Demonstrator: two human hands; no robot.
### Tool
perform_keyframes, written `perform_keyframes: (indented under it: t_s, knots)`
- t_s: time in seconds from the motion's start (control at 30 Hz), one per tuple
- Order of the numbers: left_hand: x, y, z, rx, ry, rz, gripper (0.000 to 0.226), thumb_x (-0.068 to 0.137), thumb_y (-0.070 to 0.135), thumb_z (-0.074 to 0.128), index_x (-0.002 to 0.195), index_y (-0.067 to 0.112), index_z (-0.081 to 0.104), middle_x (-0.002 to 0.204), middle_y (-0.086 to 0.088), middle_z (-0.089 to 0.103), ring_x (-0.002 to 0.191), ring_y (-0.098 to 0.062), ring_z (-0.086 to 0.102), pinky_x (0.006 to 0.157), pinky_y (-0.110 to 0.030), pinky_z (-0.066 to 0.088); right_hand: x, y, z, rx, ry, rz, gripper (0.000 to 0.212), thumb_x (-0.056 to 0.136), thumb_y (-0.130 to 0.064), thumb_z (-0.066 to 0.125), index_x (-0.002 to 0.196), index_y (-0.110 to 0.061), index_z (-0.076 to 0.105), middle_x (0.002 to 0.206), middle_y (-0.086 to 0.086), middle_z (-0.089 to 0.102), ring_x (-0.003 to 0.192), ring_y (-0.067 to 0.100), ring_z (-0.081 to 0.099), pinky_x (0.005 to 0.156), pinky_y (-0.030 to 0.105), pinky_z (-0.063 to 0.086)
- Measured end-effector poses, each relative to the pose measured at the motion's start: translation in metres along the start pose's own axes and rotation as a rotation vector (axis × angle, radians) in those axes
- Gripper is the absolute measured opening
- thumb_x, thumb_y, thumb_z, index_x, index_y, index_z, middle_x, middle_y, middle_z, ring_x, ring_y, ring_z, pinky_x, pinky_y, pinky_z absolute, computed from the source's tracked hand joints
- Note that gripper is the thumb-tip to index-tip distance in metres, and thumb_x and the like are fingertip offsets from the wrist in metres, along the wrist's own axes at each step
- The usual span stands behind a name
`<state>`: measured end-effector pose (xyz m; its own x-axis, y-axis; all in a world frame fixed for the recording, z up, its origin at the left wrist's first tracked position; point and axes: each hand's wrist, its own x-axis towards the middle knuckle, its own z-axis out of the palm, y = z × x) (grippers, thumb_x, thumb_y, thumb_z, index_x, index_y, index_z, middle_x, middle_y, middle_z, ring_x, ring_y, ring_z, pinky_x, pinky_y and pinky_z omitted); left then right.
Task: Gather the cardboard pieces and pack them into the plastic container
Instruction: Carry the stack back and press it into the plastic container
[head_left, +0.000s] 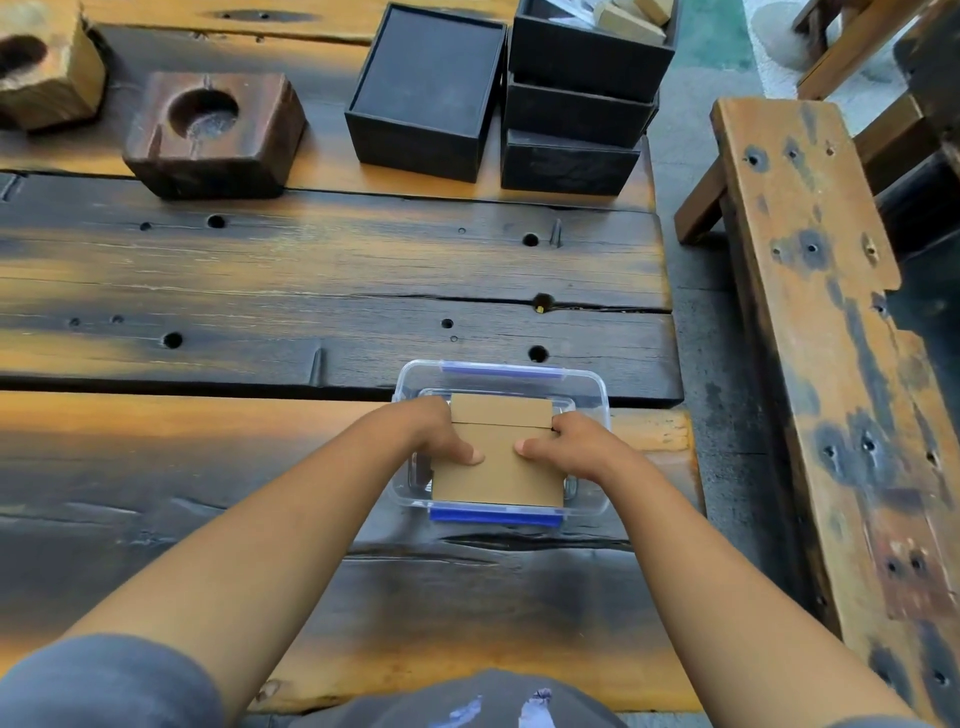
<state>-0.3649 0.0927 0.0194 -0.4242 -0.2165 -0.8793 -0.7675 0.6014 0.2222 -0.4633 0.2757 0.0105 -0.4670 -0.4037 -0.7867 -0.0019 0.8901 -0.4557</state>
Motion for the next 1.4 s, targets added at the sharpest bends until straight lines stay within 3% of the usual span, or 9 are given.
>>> perform_keyframes:
  t_s: [0.07,0.13,0.2,0.33,0.57,0.63,0.73,1.23,1.4]
  knots:
    - [0.001,0.000,-0.003,0.020,0.005,0.017,0.076,0.070,0.061,0.074,0.125,0.012,0.056,0.110,-0.005,0.065,0.072,-0.016,0.057,0.075,-0.032,0.047,0.001,0.001,-0.002,-0.012,-0.011,-0.012,0.053,0.078,-0.047,0.073,0.118,-0.014,0.063,0.115,0.005,0.067,0.100,0.022,0.065,0.088,0.036,0.055]
    - [0.001,-0.004,-0.008,-0.032,-0.019,0.062,0.070,0.071,0.061,0.074,0.122,0.015,0.059,0.113,-0.003,0.063,0.086,-0.019,0.061,0.079,-0.033,0.051,0.000,0.003,-0.001,-0.032,0.001,-0.038,0.051,0.077,-0.049,0.072,0.113,-0.014,0.064,0.112,0.004,0.067,0.097,0.020,0.066,0.080,0.032,0.055]
    - [-0.001,-0.011,-0.013,-0.124,-0.085,0.092,0.062,0.071,0.059,0.075,0.115,0.017,0.062,0.116,0.000,0.064,0.103,-0.020,0.062,0.092,-0.035,0.052,0.000,0.007,0.002,-0.083,0.035,-0.075,0.049,0.077,-0.052,0.070,0.108,-0.015,0.063,0.110,0.004,0.064,0.093,0.018,0.065,0.071,0.028,0.053]
    - [-0.004,-0.016,-0.012,-0.081,-0.111,0.106,0.074,0.070,0.057,0.077,0.129,0.017,0.060,0.129,0.001,0.063,0.118,-0.020,0.058,0.109,-0.039,0.040,0.002,0.007,0.004,-0.214,0.066,-0.113,0.057,0.075,-0.061,0.067,0.106,-0.014,0.060,0.116,0.005,0.052,0.096,0.019,0.059,0.074,0.028,0.045]
    - [0.003,0.000,-0.006,0.096,-0.100,0.014,0.072,0.077,0.055,0.072,0.132,0.012,0.055,0.132,-0.006,0.061,0.114,-0.026,0.058,0.094,-0.035,0.044,0.007,0.002,0.000,-0.190,-0.030,-0.021,0.067,0.074,-0.055,0.073,0.124,-0.013,0.058,0.124,0.005,0.062,0.102,0.020,0.060,0.083,0.030,0.049]
    - [0.004,0.005,-0.007,0.071,-0.142,-0.017,0.071,0.077,0.051,0.074,0.132,0.010,0.054,0.129,-0.010,0.063,0.106,-0.028,0.059,0.097,-0.038,0.046,0.009,-0.002,-0.002,-0.266,-0.050,0.005,0.077,0.073,-0.058,0.072,0.131,-0.010,0.053,0.133,0.008,0.055,0.111,0.023,0.057,0.092,0.034,0.049]
    - [0.005,0.004,-0.007,0.038,-0.148,-0.050,0.074,0.075,0.051,0.076,0.133,0.011,0.054,0.129,-0.010,0.062,0.114,-0.029,0.058,0.104,-0.043,0.044,0.010,-0.006,-0.002,-0.319,-0.044,0.028,0.089,0.071,-0.064,0.070,0.137,-0.008,0.048,0.141,0.010,0.045,0.120,0.026,0.053,0.103,0.040,0.046]
    - [0.009,0.002,0.004,0.045,-0.098,-0.008,0.088,0.065,0.066,0.076,0.135,0.017,0.054,0.130,-0.006,0.063,0.118,-0.027,0.059,0.106,-0.042,0.043,0.012,-0.003,-0.004,-0.406,-0.066,0.009,0.095,0.066,-0.062,0.077,0.136,-0.008,0.046,0.137,0.006,0.041,0.117,0.024,0.052,0.098,0.037,0.046]
    - [0.009,0.005,0.016,0.206,0.059,-0.049,0.096,0.066,0.073,0.068,0.136,0.010,0.050,0.135,-0.011,0.053,0.120,-0.027,0.054,0.099,-0.037,0.045,0.013,0.001,0.007,-0.440,0.001,0.018,0.092,0.066,-0.062,0.077,0.134,-0.007,0.049,0.136,0.010,0.043,0.116,0.025,0.053,0.096,0.035,0.045]
